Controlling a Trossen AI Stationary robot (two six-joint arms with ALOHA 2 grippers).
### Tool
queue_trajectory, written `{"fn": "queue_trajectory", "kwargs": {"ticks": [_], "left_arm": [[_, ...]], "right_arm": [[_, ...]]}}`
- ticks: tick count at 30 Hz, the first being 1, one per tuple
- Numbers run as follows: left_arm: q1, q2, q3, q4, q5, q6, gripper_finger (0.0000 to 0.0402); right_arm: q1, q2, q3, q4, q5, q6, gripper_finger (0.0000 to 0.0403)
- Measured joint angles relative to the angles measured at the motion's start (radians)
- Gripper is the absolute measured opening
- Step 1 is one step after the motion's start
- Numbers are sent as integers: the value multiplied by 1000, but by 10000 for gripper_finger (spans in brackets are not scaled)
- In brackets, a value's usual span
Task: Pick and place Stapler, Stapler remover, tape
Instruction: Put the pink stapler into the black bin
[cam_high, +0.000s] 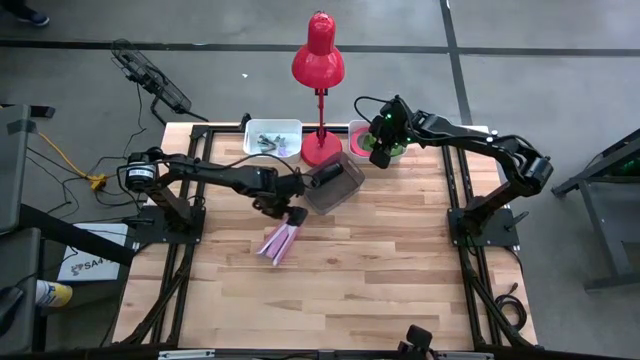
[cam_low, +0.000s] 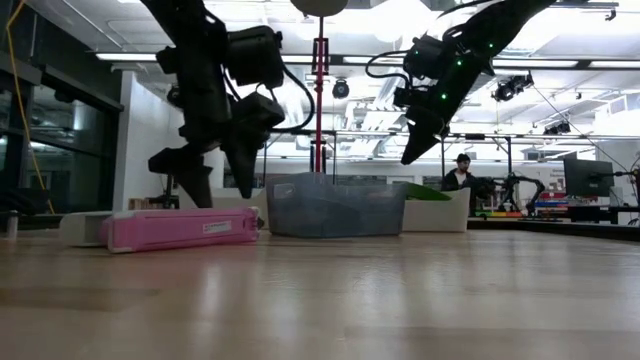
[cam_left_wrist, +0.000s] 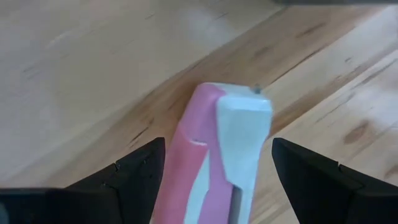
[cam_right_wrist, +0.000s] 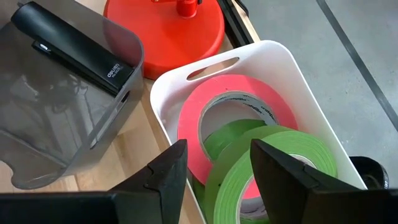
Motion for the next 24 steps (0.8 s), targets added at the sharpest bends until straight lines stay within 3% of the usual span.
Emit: {"fn": "queue_trajectory", "kwargs": {"ticks": [24], "left_arm": [[0,0,0,23,47,55,290]], "right_arm": [[0,0,0,0,-2,3,167]]}}
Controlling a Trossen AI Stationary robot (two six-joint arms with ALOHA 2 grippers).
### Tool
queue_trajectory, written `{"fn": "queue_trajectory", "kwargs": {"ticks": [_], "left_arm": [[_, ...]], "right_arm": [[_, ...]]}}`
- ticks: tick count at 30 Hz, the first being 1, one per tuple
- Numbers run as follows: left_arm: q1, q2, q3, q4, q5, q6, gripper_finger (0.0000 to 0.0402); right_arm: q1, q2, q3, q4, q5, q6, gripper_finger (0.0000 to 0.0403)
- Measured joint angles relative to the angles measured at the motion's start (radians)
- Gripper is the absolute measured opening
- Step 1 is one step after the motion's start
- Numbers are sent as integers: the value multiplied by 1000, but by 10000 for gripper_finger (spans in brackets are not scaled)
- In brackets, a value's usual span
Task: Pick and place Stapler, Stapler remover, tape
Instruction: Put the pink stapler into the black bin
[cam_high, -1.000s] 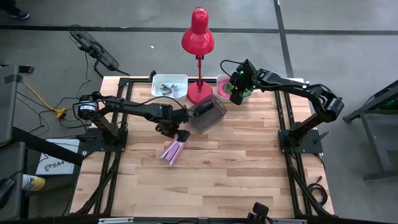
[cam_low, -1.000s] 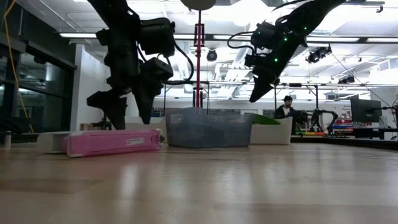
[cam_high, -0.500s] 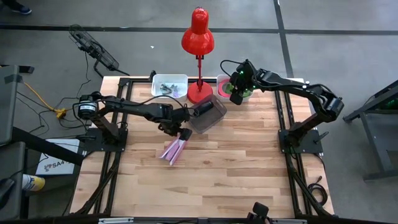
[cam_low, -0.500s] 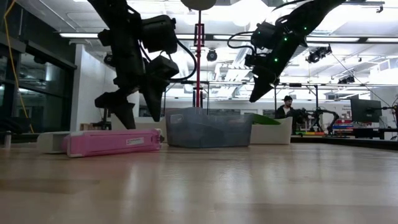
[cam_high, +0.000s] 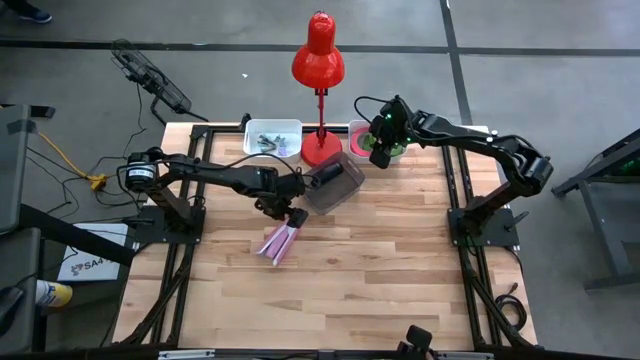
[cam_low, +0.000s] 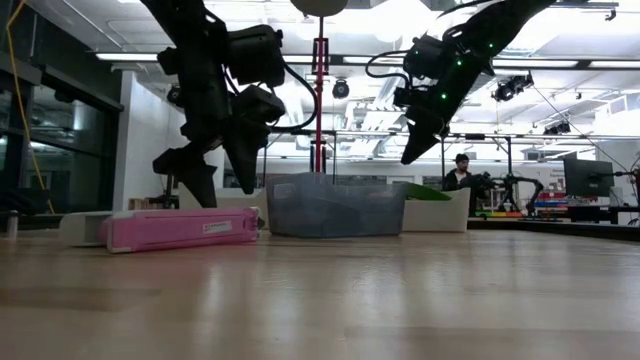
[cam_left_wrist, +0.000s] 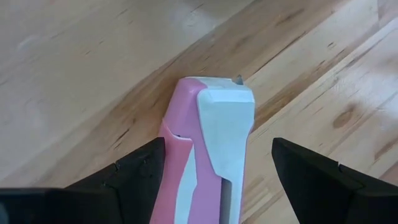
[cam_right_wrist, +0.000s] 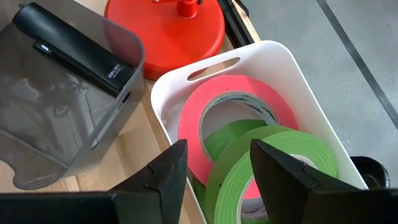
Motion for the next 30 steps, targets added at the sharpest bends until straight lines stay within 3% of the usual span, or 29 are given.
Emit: {"fn": "queue_trajectory", "kwargs": {"ticks": [8,30], "left_arm": [[-1,0,0,1,-85,-3,290],[-74,0,0,-28,-66,69,289]], "right_arm": [[0,0,0,0,0,0,167],[39,-1,1,-31,-30,29,167]]}}
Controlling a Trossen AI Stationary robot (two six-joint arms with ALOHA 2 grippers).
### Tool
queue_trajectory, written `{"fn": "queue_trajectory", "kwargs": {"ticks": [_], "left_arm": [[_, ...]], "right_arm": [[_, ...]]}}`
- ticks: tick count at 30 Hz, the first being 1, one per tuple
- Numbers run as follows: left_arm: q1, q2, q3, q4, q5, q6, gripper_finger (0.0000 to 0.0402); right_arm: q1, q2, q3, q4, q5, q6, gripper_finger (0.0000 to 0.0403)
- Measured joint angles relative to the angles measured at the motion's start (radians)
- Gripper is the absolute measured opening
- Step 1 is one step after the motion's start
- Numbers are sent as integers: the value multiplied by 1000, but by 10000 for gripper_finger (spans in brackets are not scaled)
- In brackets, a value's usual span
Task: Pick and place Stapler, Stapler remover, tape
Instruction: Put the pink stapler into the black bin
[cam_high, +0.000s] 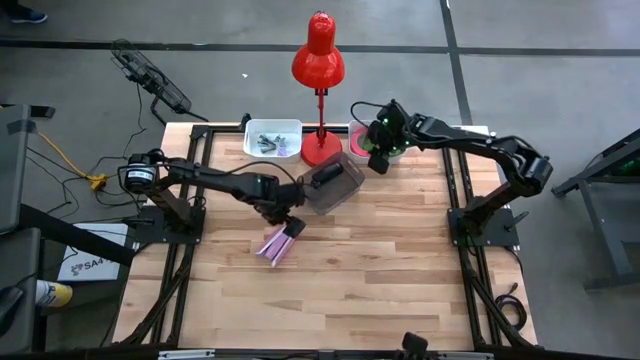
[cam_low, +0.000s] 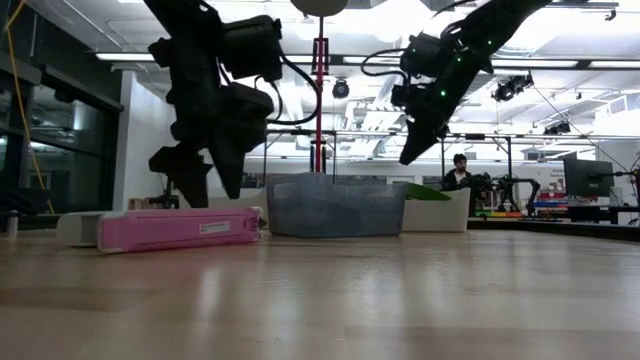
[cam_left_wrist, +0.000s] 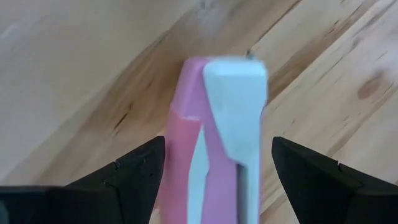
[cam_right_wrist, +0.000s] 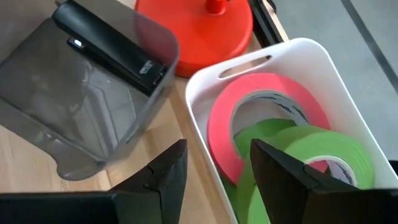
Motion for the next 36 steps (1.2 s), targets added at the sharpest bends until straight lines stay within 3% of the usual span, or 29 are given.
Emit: {"fn": "queue_trajectory", "kwargs": {"ticks": [5,10,24,28,36], "left_arm": [[0,10,0,-55,6,12,289],[-15,40,1,-80,83,12,289],[-19,43,2,-135,61,31,282],[-20,43,2,-133,60,30,245],[-19,43,2,-140,66,35,118]], "right_arm": [[22,0,0,0,11,0,167],[32,0,0,3,11,0,167],[31,0,0,8,12,-2,167],[31,0,0,8,12,-7,167],[31,0,0,8,12,-9,167]]}}
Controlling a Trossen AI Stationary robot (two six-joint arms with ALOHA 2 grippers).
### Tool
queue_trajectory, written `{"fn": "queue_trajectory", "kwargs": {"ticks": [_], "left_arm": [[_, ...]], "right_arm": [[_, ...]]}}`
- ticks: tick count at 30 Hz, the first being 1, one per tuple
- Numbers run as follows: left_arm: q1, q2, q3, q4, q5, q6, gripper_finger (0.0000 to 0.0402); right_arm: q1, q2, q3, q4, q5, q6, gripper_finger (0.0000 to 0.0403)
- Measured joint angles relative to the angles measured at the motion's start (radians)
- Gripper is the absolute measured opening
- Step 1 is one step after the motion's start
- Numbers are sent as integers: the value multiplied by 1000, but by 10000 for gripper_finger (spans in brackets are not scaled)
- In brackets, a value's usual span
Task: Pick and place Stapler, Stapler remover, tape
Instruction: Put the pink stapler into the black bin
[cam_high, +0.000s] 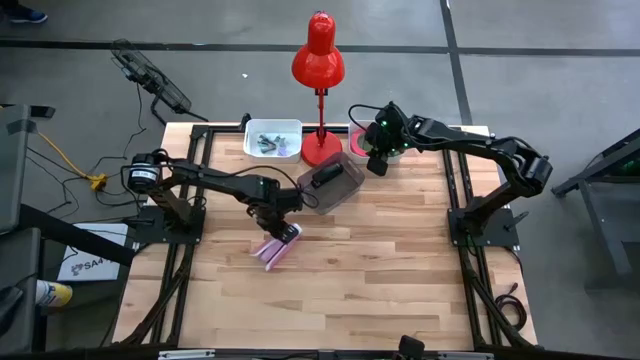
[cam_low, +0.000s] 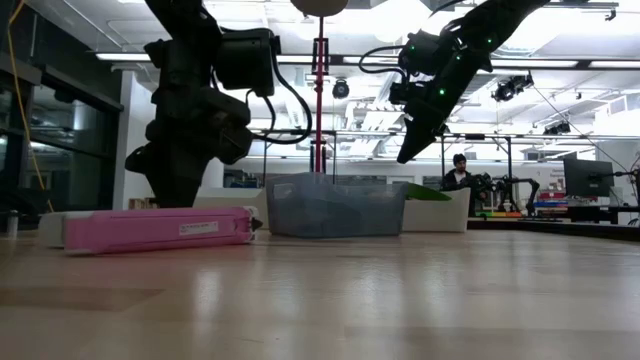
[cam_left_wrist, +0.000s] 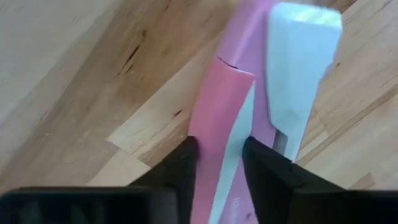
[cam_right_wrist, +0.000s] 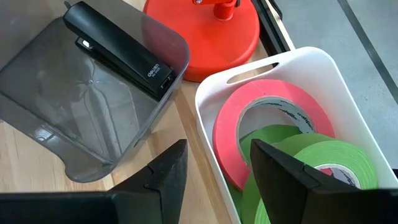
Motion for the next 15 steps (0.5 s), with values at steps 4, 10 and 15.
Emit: {"fn": "queue_trajectory", "kwargs": {"ticks": [4,10,15], "left_arm": [[1,0,0,0,-1,-3,78],[2,1,0,-1,15,-4,78],[2,4,48,-74,-16,8,66]], "right_arm": [[0,0,0,0,0,0,167],[0,0,0,0,0,0,167],[0,0,0,0,0,0,167]]}}
